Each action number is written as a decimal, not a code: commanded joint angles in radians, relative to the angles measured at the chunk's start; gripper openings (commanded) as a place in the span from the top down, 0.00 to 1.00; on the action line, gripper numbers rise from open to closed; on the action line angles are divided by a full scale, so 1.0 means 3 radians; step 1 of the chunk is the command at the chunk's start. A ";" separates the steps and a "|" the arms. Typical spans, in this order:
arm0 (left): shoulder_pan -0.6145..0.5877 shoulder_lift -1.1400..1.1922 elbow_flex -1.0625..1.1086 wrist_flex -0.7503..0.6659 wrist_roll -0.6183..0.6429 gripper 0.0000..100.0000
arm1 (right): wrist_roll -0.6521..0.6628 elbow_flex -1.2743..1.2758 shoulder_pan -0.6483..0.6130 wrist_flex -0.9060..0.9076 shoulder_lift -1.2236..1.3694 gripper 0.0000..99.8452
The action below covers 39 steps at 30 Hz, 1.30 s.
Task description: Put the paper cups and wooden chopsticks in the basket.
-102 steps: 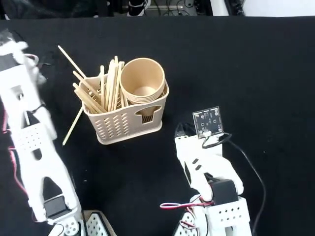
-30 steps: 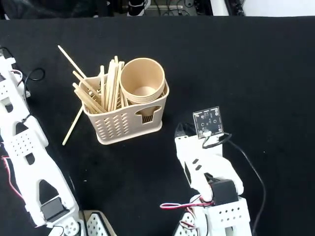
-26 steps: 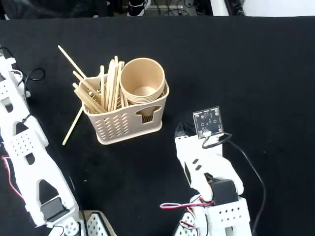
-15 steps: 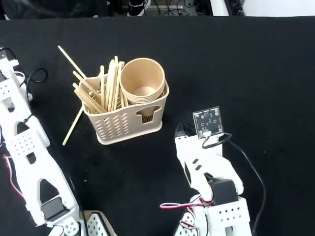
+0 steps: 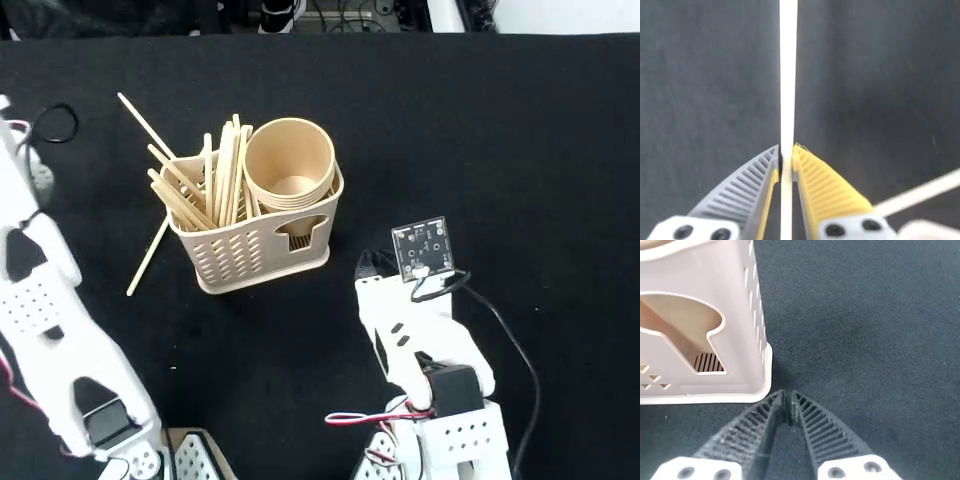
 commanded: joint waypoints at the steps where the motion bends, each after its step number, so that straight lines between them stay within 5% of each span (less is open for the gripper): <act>1: 0.0279 -0.1079 0.1102 -0.0153 0.0041 0.97 | 0.0031 -0.0023 -0.0036 -0.0061 -0.0033 0.97; 9: 0.0642 -0.2547 0.2795 -0.0864 0.0046 0.97 | 0.0031 -0.0018 -0.0031 -0.0066 -0.0033 0.97; 20: 0.0678 -0.5314 0.5163 -0.2777 0.0046 0.97 | 0.0031 -0.0018 -0.0015 -0.0061 -0.0033 0.97; 26: 0.0908 -0.6414 0.5357 -0.3227 0.0041 0.97 | 0.0031 -0.0018 -0.0015 -0.0066 -0.0033 0.97; 33: 0.2105 -0.7089 0.5337 -0.3524 0.0020 0.97 | 0.0031 -0.0018 -0.0010 -0.0066 -0.0033 0.97; 39: 0.2447 -0.7211 0.5966 -0.4102 0.0015 0.97 | 0.0031 -0.0018 -0.0010 -0.0066 -0.0033 0.97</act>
